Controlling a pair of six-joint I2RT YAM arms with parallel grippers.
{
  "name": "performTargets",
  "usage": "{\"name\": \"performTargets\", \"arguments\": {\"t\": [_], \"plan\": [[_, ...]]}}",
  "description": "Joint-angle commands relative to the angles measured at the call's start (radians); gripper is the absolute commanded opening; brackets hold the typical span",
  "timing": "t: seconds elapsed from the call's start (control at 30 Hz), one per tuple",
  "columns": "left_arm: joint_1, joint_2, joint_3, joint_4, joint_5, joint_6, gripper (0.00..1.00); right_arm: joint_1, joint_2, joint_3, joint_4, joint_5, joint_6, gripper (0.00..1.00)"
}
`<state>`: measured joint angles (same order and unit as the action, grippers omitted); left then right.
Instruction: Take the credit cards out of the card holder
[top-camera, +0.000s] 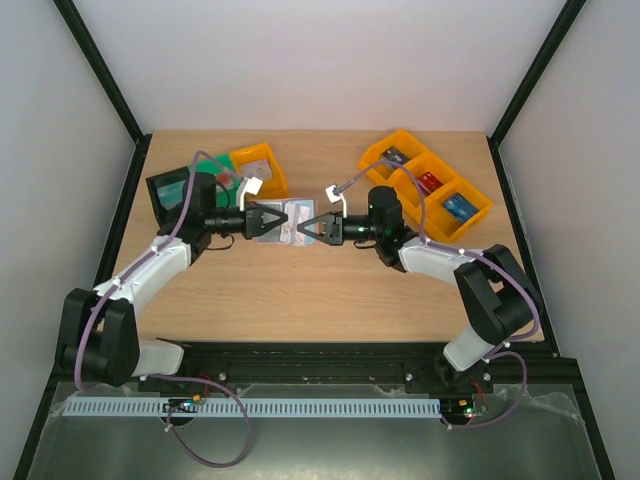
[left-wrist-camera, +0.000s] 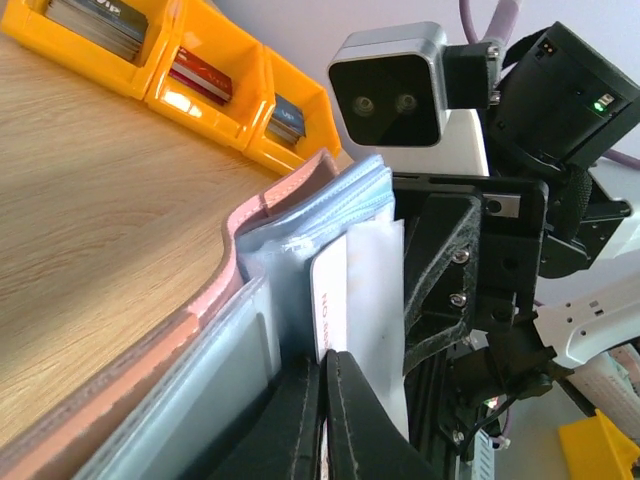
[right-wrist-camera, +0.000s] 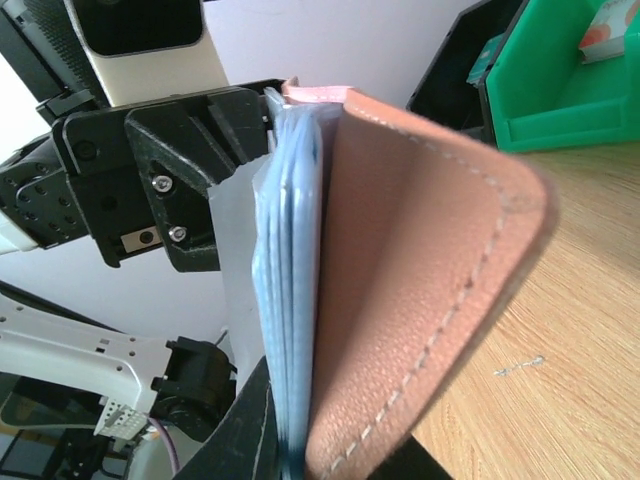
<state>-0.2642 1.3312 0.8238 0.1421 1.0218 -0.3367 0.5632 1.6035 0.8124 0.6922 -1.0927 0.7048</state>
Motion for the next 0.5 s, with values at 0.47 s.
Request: {"name": "performTargets", "arguments": {"t": [0.47], "plan": [[0.057,-0.032,0.019,-0.106,0.046,0.144,0.02,0.003,-0.043,-0.012,-0.034,-0.032,-0.065,0.22]]}}
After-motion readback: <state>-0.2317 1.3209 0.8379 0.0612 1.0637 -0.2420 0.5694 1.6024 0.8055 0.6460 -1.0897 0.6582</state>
